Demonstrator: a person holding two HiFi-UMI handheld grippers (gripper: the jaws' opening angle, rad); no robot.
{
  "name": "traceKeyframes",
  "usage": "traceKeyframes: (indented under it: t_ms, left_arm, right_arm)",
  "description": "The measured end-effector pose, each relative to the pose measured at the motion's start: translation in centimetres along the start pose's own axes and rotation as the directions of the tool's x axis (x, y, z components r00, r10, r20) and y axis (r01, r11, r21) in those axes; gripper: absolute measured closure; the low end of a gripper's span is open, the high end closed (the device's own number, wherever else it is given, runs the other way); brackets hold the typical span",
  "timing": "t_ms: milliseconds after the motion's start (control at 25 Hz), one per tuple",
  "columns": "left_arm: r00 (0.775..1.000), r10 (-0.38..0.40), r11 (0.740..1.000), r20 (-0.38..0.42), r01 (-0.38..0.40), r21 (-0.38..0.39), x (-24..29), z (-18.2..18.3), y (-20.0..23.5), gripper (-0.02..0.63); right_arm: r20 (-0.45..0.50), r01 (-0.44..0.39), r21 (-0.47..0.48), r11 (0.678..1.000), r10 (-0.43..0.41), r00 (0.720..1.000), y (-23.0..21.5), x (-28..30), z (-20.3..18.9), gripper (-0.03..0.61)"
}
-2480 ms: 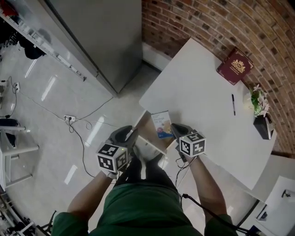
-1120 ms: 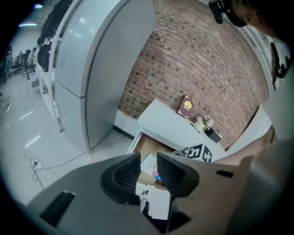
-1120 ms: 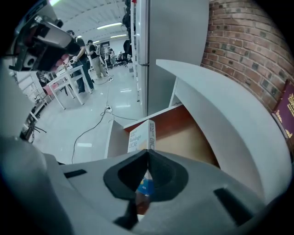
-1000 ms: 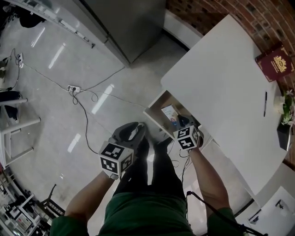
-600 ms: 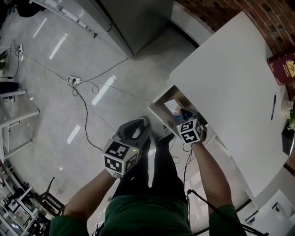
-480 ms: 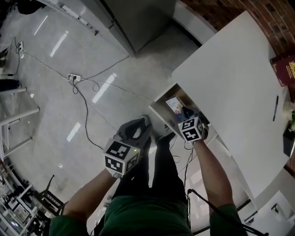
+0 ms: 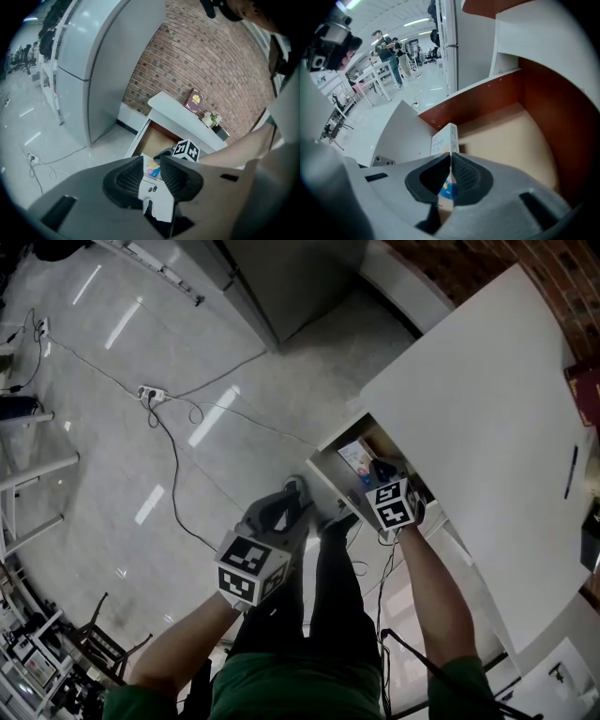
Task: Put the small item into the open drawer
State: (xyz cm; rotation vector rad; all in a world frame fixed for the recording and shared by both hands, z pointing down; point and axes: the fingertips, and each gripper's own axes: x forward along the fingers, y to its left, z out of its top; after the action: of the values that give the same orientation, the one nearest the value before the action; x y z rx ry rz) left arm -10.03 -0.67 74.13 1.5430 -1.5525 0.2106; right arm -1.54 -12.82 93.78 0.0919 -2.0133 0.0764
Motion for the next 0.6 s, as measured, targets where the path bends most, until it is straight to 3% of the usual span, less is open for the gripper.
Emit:
traceKeyframes:
  t_ms: [360,600]
  left_arm:
    - [1.000,-0.020,1.000,-0.004,0.020,0.007,0.4,-0.1,-1.1,0.509]
    - [1.000,-0.022,1.000,0.014,0.022,0.023,0.3,1.0,-1.6,0.509]
  right_arm:
    - [-0.005,0.040,-0.009,0.999,-0.040,0.999,0.2,0.1,0.1,0.522]
    - [0.028,0.073,0.026,0.997,-0.074,0.997,-0.4,-1.9,0.6,0.529]
